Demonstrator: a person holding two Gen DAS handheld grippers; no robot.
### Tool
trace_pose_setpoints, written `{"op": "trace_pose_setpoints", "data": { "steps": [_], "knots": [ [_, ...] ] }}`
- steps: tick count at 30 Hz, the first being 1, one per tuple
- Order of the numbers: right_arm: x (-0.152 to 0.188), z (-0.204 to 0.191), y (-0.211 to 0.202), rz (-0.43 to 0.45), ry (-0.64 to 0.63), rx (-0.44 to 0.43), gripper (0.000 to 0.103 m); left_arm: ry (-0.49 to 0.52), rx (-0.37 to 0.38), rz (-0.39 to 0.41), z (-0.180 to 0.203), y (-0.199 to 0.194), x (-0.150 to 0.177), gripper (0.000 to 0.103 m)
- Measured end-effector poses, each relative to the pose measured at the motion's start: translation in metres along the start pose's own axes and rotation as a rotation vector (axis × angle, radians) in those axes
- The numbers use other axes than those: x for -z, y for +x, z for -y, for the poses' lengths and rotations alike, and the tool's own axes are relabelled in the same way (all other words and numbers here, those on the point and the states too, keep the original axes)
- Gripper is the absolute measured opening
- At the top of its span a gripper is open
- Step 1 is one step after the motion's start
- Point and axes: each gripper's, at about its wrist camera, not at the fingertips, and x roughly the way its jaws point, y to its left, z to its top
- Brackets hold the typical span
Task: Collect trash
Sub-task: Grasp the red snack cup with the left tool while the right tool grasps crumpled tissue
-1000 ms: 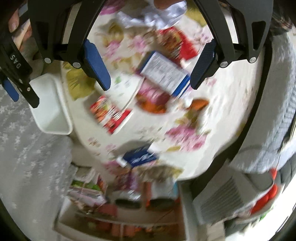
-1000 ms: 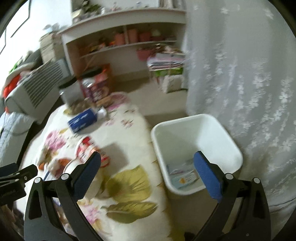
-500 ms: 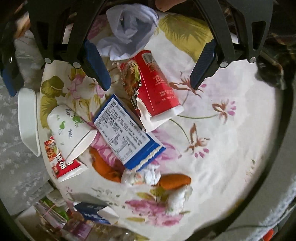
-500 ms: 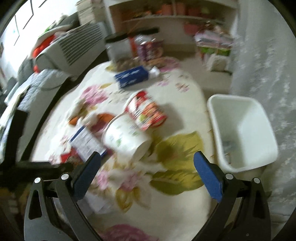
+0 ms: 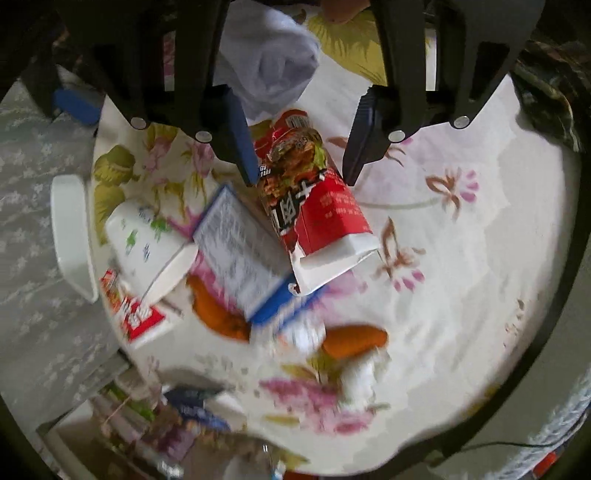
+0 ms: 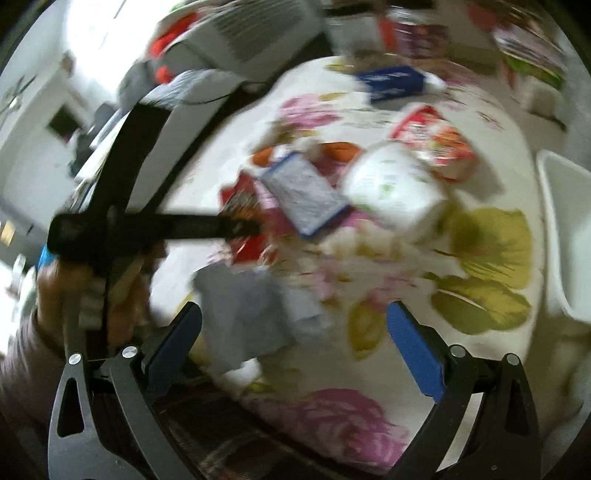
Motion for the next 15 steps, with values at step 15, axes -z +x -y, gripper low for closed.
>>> {"op": "trace_pose_setpoints", "data": {
  "steps": [15],
  "knots": [
    [-0.001, -0.057, 0.078, -0.160, -0.174, 0.064, 0.067, -0.092, 0.072, 0.125, -0.050, -0.029, -0.025, 0.035]
  ]
}}
